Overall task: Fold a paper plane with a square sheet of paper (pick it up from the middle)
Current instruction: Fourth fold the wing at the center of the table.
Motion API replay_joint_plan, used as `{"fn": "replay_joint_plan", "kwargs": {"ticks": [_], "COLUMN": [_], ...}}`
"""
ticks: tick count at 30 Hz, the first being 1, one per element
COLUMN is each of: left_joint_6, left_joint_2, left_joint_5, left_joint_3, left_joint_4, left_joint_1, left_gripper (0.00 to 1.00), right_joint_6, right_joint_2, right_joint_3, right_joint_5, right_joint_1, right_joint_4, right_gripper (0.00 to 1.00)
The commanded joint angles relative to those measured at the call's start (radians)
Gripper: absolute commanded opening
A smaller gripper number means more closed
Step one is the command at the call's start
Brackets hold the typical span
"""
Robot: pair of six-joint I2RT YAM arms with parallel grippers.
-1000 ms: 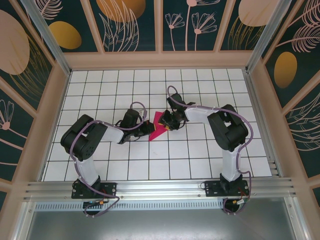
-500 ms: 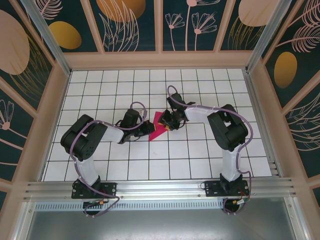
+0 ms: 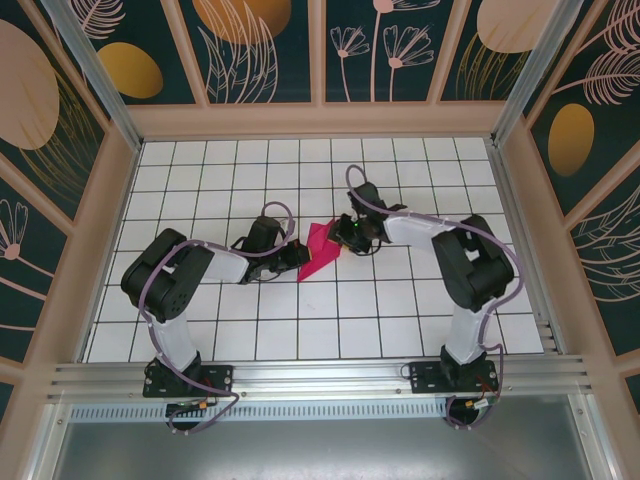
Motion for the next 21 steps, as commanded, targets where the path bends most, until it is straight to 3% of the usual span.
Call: {"fn": "replay_joint_plan", "kwargs": {"ticks": [1,4,9,21], "left_joint_6": [0.035,0.050,0.070,0.057], "left_joint_2": [0.034,0.030,0.025,0.029], "left_joint_5": [-0.048,-0.049,-0.057,-0.060], "left_joint_3": [-0.007,-0.014,-0.017,-0.004], "left_joint_4": [-0.123,-0.129,-0.148,-0.164], "left_joint_1": [0.005,0.006,0.006,0.005], "left_gripper": [0.00,0.00,0.00,0.00], "right_joint_6": [-0.069,-0.091,-0.124,-0.188], "right_joint_2": [-0.069,-0.041,0.027,0.131], "right_joint_3": [-0.040,-0.054,-0.035,0.010], "right_joint_5": [-0.035,-0.102,-0.145,-0.205], "right_joint_1": [0.001,0.001,0.023,0.057], "right_joint_4": [0.130,0.187,0.223,0.209], "right_gripper": [0.29,0.14,0.03,0.00]}}
